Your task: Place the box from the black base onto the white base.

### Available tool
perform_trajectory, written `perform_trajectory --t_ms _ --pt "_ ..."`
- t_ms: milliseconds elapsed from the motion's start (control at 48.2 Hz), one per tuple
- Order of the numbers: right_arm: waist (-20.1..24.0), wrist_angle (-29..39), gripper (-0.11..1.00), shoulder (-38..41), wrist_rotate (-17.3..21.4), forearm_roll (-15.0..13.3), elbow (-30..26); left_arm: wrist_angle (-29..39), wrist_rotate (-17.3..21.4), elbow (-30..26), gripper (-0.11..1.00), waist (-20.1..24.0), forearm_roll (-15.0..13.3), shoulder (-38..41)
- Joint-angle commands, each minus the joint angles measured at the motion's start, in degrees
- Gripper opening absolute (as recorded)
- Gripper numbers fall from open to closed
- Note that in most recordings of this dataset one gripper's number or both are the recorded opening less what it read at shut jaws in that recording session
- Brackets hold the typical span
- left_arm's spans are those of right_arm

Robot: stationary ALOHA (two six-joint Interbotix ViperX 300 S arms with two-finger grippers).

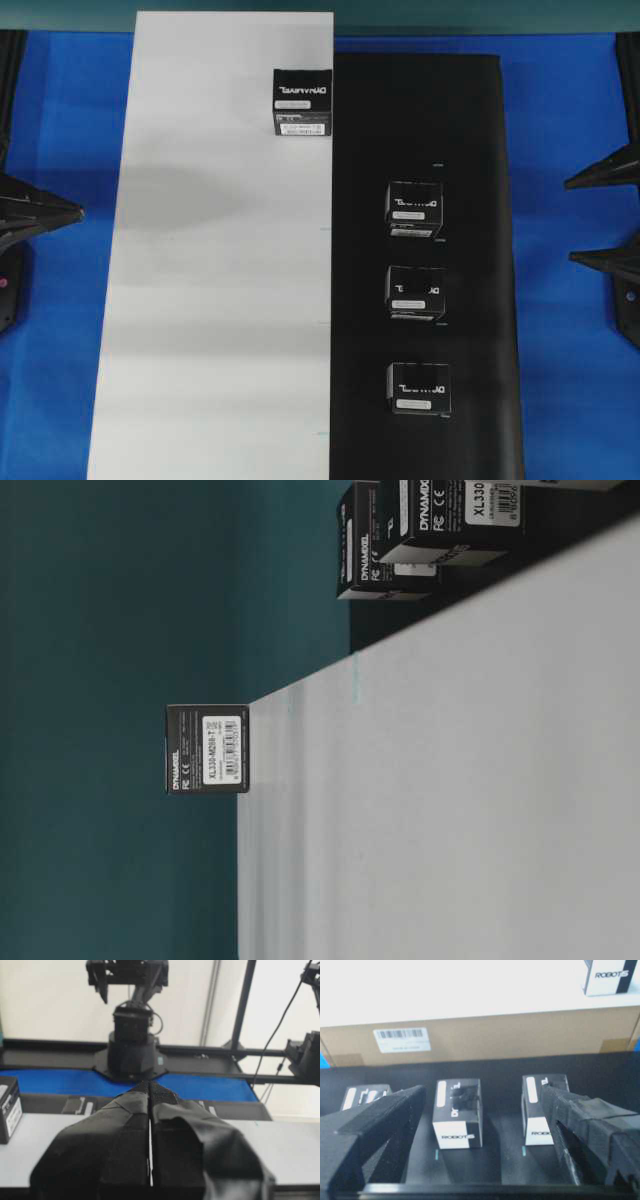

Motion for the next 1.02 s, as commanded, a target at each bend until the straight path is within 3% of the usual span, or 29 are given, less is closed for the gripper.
perform_trajectory --t_ms 0,996 --pt "0.1 -0.2 0.99 0.2 0.1 0.3 -0.3 -0.5 0.0 -0.6 -0.04 -0.1 0.2 0.5" --pt "0.4 2.7 0.99 -0.5 0.0 0.2 0.5 -1.0 -0.5 -0.5 -0.04 -0.4 0.2 0.5"
